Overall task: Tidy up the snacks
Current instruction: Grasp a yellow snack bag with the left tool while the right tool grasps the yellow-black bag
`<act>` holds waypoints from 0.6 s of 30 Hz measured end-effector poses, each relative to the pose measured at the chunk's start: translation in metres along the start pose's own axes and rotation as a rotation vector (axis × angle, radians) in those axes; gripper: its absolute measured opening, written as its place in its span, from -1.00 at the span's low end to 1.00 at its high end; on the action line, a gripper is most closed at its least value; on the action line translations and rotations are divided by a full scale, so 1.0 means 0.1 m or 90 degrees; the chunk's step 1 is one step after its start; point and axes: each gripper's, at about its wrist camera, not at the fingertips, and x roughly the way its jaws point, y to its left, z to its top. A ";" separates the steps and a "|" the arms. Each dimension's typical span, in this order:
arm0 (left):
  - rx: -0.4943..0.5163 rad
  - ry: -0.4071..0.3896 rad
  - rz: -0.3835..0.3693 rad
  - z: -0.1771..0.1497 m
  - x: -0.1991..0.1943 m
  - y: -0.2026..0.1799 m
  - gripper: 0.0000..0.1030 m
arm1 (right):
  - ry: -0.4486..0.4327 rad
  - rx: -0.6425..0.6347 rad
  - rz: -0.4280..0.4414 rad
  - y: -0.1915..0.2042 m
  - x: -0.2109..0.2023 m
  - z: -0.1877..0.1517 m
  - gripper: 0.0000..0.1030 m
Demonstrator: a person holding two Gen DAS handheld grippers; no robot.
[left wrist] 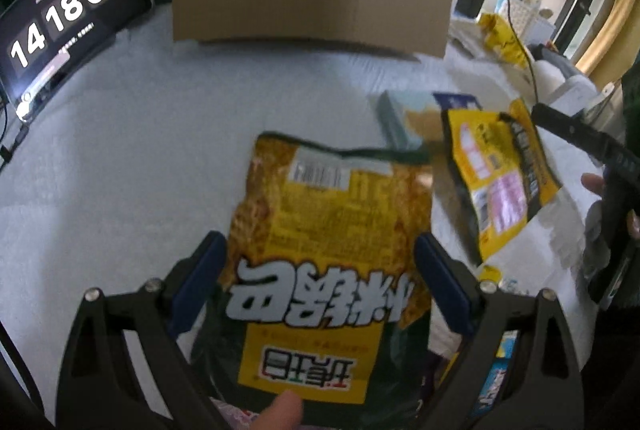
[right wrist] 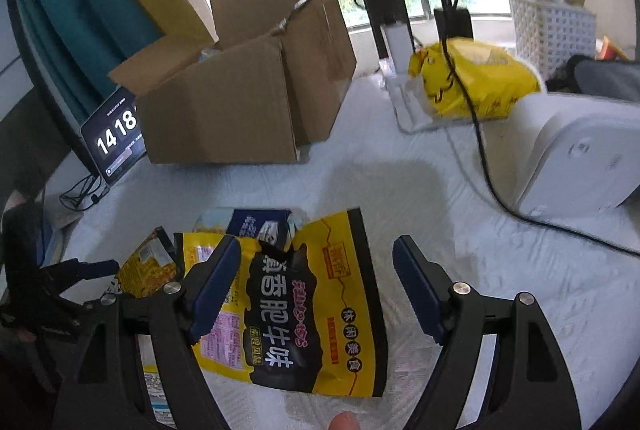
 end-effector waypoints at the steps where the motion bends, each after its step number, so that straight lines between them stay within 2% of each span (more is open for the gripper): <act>1: 0.004 0.002 0.005 -0.02 0.02 -0.01 0.85 | 0.009 0.003 0.003 -0.01 0.03 -0.02 0.58; 10: 0.026 0.007 0.044 -0.02 0.07 -0.09 0.93 | 0.031 0.018 0.019 -0.03 0.15 -0.08 0.58; 18: 0.045 0.023 0.033 -0.01 0.11 -0.20 0.92 | 0.051 0.012 0.054 0.00 0.19 -0.11 0.58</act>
